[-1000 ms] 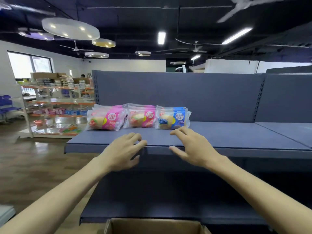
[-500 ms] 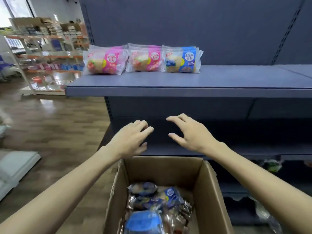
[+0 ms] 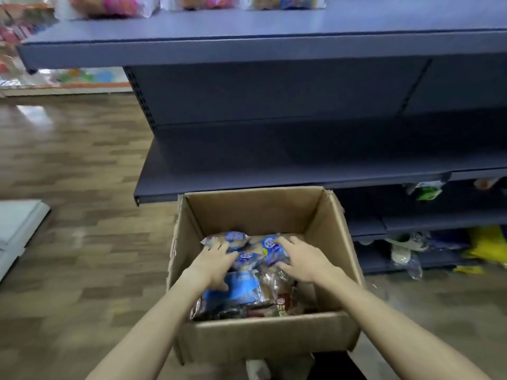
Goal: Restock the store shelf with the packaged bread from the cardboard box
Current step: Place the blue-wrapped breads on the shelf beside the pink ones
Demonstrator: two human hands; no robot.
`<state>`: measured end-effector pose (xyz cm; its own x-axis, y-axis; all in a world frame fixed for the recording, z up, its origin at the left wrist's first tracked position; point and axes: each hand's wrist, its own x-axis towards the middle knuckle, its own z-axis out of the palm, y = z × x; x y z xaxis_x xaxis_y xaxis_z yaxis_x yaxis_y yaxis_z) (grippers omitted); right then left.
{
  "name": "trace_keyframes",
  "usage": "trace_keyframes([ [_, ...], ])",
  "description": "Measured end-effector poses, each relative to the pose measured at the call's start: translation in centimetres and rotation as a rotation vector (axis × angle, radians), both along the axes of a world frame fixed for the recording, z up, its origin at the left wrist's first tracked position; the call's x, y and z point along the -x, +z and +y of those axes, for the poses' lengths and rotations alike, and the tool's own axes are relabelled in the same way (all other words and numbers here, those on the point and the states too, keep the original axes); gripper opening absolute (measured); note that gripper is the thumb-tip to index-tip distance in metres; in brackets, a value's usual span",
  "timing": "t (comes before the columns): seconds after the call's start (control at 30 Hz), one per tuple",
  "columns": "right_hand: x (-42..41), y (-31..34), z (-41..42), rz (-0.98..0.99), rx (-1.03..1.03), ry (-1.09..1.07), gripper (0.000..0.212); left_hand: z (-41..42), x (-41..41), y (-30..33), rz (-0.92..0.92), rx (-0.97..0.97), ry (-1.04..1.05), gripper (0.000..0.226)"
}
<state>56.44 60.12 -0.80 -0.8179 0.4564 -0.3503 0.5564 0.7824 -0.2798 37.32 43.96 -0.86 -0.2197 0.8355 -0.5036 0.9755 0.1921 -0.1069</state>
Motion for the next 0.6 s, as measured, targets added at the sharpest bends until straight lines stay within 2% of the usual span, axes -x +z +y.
trace_keyframes([
  [0.13,-0.2,-1.9,-0.6,-0.082,0.07,-0.018,0.069,-0.6,-0.8,-2.2,-0.02,0.242,0.097,0.105],
  [0.3,0.2,-3.3,-1.1,-0.134,0.148,0.002,0.069,-0.3,-1.7,-4.9,-0.093,0.32,0.218,0.116],
  [0.47,0.6,-4.3,-1.3,-0.15,0.187,0.019,0.068,0.0,-2.4,-6.5,-0.052,0.29,0.226,0.09],
  [0.6,0.8,-4.5,-0.9,-0.143,0.243,0.001,0.07,0.7,-1.3,-6.4,-0.166,0.213,0.266,0.072],
])
